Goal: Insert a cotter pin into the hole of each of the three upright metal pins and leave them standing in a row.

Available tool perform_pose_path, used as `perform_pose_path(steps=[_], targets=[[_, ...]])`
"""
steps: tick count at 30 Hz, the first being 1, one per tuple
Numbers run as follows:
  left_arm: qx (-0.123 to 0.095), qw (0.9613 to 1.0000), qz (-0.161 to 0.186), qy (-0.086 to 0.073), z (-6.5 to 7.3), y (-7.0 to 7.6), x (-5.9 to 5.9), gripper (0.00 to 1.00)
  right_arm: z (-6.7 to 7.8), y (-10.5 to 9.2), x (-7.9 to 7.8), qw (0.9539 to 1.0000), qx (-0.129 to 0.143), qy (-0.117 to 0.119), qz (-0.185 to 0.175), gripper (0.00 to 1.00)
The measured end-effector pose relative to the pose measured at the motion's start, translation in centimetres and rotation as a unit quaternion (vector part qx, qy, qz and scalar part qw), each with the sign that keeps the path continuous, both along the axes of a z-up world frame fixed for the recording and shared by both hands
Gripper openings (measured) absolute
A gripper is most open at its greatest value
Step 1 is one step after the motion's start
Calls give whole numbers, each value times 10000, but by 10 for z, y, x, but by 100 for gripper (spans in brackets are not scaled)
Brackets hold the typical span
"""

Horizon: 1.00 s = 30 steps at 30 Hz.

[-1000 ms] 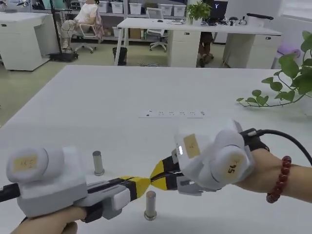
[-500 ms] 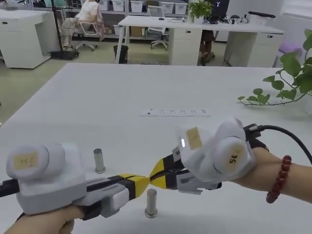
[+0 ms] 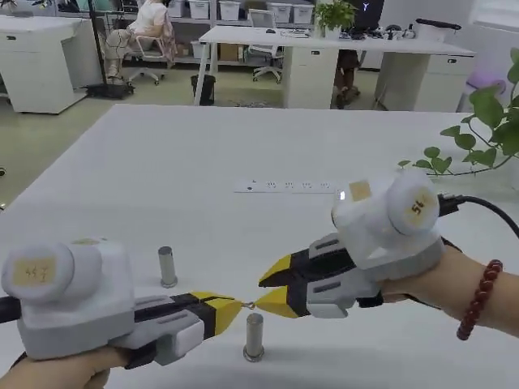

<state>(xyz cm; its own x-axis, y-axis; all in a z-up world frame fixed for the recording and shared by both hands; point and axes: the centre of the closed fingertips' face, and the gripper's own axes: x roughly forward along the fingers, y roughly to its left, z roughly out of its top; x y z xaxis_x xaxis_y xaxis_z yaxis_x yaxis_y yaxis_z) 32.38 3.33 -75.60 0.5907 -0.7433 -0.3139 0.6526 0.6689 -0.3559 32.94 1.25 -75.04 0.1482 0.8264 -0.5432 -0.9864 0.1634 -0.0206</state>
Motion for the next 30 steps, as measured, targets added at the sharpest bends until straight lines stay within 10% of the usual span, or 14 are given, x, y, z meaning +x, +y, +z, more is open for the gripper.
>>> perform_pose_path(steps=[7, 30], targets=[[95, 9992, -344, -164, -1, -4, -9, 0, 1, -4, -10, 9955, 452, 829, 37, 18], [-7, 9872, -1486, -579, 7, -26, -38, 0, -12, -9, -48, 9860, 502, 1369, 803, 15]])
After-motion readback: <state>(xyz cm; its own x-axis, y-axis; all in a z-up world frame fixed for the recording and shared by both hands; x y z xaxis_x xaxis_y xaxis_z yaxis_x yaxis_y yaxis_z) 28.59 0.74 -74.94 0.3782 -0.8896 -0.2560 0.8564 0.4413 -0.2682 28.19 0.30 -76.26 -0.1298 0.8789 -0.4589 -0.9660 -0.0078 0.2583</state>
